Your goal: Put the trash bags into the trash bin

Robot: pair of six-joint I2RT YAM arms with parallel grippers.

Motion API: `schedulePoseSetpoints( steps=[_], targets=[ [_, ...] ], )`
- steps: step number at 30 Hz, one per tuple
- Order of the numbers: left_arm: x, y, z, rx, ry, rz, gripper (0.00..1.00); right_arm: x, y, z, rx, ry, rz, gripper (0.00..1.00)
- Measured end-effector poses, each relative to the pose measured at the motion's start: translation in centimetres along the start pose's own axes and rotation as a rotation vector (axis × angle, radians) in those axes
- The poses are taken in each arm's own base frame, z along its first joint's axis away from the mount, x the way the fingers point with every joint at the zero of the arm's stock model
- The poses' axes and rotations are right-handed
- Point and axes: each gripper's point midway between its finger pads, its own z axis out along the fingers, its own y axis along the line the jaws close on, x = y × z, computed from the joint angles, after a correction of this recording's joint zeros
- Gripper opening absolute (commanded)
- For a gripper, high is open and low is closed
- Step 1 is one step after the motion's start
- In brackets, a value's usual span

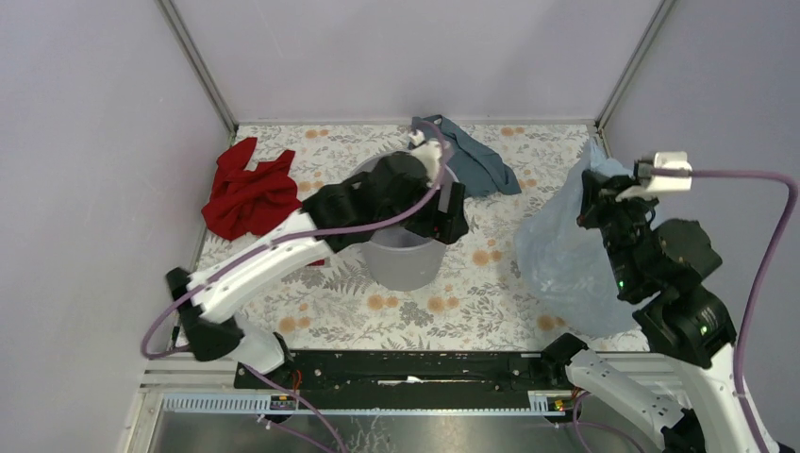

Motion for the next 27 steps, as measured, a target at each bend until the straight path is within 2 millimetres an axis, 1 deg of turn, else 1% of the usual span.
schedulePoseSetpoints(
  steps=[2, 3, 5, 7, 9, 10, 12, 13, 14, 15, 16, 17, 19, 21, 22, 24, 26, 27],
  targets=[
    [-0.9, 0.0, -3.0, 0.019, -0.074, 0.004, 0.97, -1.0, 0.6, 1.2, 0.001, 0.005, -0.03, 0.0],
    [-1.2, 0.1, -4.4, 0.025, -0.108, 0.005, 0.99, -1.7, 1.0, 1.7, -0.003, -0.002, -0.035, 0.0],
    [-2.0, 0.6, -8.3, 0.041, -0.211, -0.001, 0.99, -4.2, 2.4, 3.2, -0.027, -0.039, -0.023, 0.0],
    [-2.4, 1.2, -12.5, 0.06, -0.317, -0.014, 0.99, -7.0, 4.8, 4.8, -0.1, -0.088, 0.003, 0.0],
    [-2.7, 1.8, -16.5, 0.082, -0.417, -0.028, 0.99, -9.4, 7.7, 6.3, -0.199, -0.128, 0.03, 0.0],
    [-2.6, 2.1, -18.0, 0.089, -0.454, -0.034, 0.99, -11.1, 9.6, 7.1, -0.268, -0.152, 0.056, 0.0],
    [-2.5, 2.8, -21.3, 0.105, -0.535, -0.053, 0.99, -14.1, 14.1, 8.7, -0.427, -0.197, 0.116, 0.0],
    [-2.5, 3.1, -22.7, 0.11, -0.569, -0.065, 0.99, -15.9, 16.5, 9.3, -0.523, -0.225, 0.159, 0.0],
    [-2.5, 3.4, -23.7, 0.114, -0.595, -0.077, 0.99, -17.2, 18.7, 9.7, -0.61, -0.248, 0.198, 0.0],
    [-2.3, 3.8, -24.6, 0.113, -0.619, -0.091, 0.99, -17.9, 20.5, 10.0, -0.681, -0.258, 0.229, 0.0],
    [-2.1, 4.2, -25.3, 0.109, -0.637, -0.105, 0.99, -18.5, 23.0, 10.3, -0.777, -0.265, 0.277, 0.0],
    [-2.0, 4.5, -25.6, 0.105, -0.646, -0.117, 0.99, -18.6, 24.8, 10.4, -0.843, -0.26, 0.307, 0.0],
    [-1.4, 5.1, -25.8, 0.093, -0.648, -0.135, 0.99, -18.0, 28.4, 10.0, -0.98, -0.227, 0.367, 0.0],
    [-0.7, 5.7, -25.6, 0.075, -0.637, -0.152, 0.99, -17.1, 30.5, 9.4, -1.061, -0.186, 0.404, 0.0],
    [-0.5, 5.9, -25.5, 0.068, -0.632, -0.156, 0.99, -16.8, 31.0, 9.1, -1.083, -0.171, 0.416, 0.0],
    [-0.2, 6.3, -25.3, 0.052, -0.626, -0.164, 0.99, -16.7, 30.8, 8.7, -1.081, -0.167, 0.432, 0.0],
    [-0.2, 6.5, -25.4, 0.043, -0.631, -0.171, 0.99, -16.5, 29.4, 8.4, -1.024, -0.174, 0.446, 0.0],
    [-0.3, 6.5, -25.4, 0.041, -0.634, -0.172, 0.99, -16.5, 28.3, 8.2, -0.98, -0.185, 0.455, 0.0]
  ],
)
